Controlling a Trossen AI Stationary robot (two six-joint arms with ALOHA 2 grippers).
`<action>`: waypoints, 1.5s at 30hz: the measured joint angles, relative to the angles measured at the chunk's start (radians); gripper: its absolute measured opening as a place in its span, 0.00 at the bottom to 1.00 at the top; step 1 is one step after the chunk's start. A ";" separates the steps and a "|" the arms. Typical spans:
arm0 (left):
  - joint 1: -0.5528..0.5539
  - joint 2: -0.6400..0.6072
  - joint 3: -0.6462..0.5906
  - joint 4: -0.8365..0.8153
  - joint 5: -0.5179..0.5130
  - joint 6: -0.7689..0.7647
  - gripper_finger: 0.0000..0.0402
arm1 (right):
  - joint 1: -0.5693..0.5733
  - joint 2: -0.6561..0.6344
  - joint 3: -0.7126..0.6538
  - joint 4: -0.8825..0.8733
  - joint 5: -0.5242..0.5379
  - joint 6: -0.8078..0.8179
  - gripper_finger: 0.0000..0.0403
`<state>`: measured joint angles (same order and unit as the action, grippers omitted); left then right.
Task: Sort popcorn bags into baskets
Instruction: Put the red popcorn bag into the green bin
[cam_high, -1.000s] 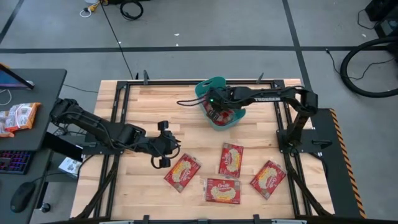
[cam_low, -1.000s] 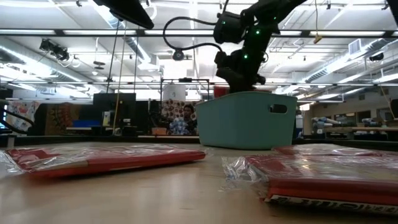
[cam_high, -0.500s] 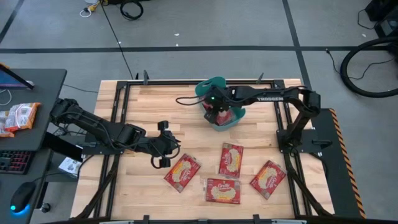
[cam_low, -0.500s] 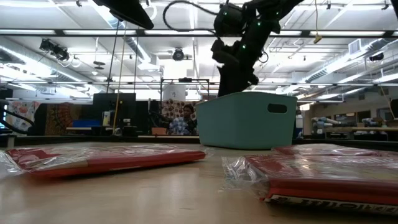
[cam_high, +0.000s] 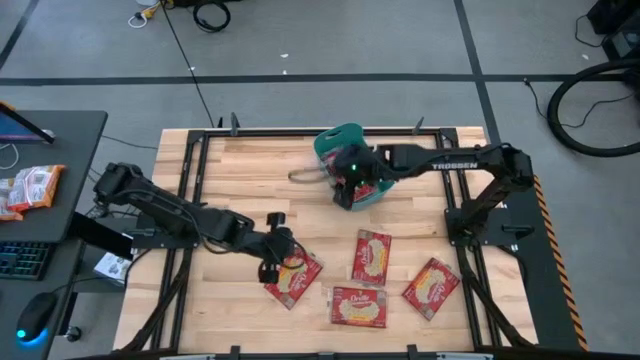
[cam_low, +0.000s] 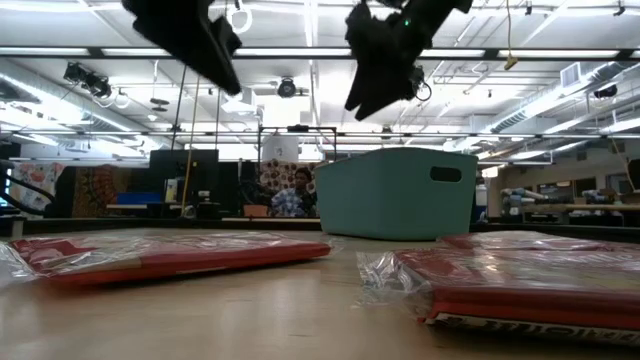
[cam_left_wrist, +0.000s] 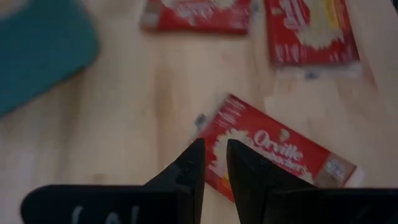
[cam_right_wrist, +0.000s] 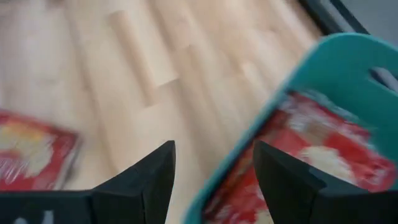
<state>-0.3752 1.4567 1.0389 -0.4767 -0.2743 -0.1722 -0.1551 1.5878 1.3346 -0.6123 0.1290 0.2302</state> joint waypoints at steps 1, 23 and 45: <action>0.000 0.017 0.000 -0.001 0.013 0.000 0.18 | 0.024 0.002 0.000 -0.001 0.000 -0.012 0.54; -0.015 0.325 0.000 0.067 0.336 0.013 0.18 | 0.386 0.016 -0.118 0.142 0.130 -0.156 0.54; 0.123 0.443 0.001 0.270 -0.119 0.243 0.18 | 0.464 0.031 -0.440 0.516 0.086 -0.397 0.54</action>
<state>-0.2523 1.8997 1.0395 -0.2068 -0.3929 0.0705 0.3089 1.6184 0.8948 -0.0966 0.2150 -0.1664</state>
